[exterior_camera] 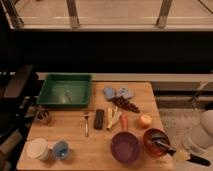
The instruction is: Wipe red bowl with brush
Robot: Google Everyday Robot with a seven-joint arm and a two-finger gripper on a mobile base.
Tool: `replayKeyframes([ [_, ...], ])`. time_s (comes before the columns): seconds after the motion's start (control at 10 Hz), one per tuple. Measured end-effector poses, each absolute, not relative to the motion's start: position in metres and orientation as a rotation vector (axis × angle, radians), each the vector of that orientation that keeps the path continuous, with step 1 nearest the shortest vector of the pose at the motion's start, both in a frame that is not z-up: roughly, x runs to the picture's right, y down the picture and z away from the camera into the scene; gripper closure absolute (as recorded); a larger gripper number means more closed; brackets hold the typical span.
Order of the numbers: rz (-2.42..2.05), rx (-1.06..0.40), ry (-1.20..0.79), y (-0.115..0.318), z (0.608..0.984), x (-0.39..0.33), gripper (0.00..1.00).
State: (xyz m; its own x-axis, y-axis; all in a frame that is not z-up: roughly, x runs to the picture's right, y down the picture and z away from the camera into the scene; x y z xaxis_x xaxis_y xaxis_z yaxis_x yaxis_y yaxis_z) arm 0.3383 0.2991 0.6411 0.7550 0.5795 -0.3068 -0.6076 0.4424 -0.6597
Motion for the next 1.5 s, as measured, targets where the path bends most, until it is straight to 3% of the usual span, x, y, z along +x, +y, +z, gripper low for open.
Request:
replayKeyframes([
  [0.7,0.692,-0.798,0.038,0.279,0.650,0.330,1.00],
  [1.5,0.709,-0.852,0.074,0.306,0.637,0.342,1.00],
])
